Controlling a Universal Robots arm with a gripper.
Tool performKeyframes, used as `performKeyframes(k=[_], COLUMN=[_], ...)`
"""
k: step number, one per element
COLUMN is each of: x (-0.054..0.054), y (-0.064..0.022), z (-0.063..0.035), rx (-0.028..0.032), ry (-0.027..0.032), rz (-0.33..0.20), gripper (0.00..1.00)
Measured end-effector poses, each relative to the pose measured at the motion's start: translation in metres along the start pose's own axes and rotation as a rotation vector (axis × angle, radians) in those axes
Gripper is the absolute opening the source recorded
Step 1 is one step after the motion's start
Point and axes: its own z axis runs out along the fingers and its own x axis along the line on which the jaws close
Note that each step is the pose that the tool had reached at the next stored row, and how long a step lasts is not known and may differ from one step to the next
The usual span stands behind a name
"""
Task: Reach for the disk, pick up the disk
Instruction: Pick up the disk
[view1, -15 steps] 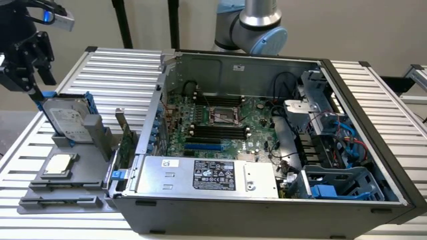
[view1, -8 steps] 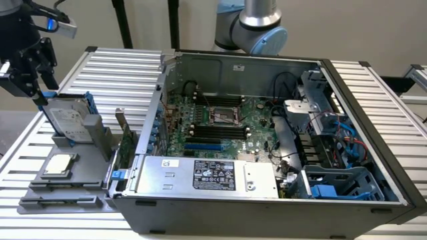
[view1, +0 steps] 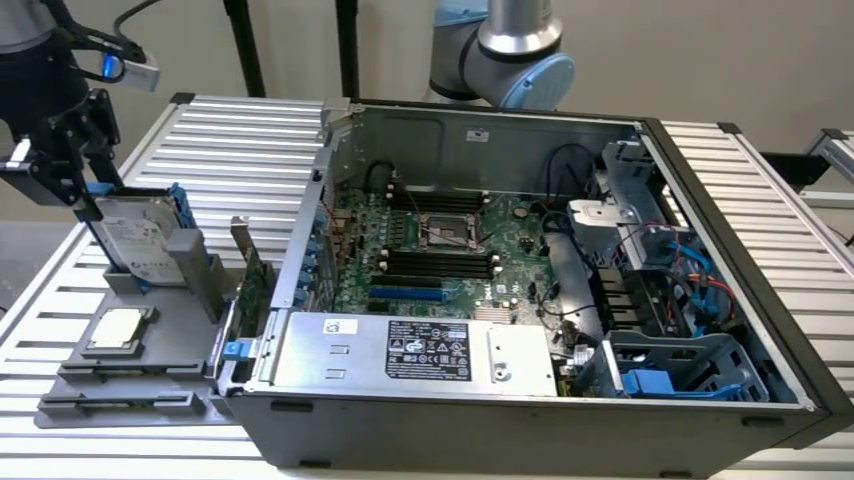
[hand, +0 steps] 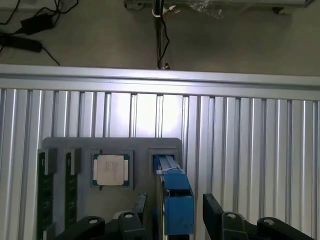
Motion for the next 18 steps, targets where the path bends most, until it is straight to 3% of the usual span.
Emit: performKeyframes(k=[10,15,18], x=[0.000,0.000,0.000], y=[-0.0001,0.0016,0.0017], z=[0.0096,0.0119,0.0123], rx=[0.0021,0.0091,0.0099], ry=[0.0000,0.0001,0.0002], rz=[0.000,0.000,0.000], gripper=[0.56,0.56,0.56])
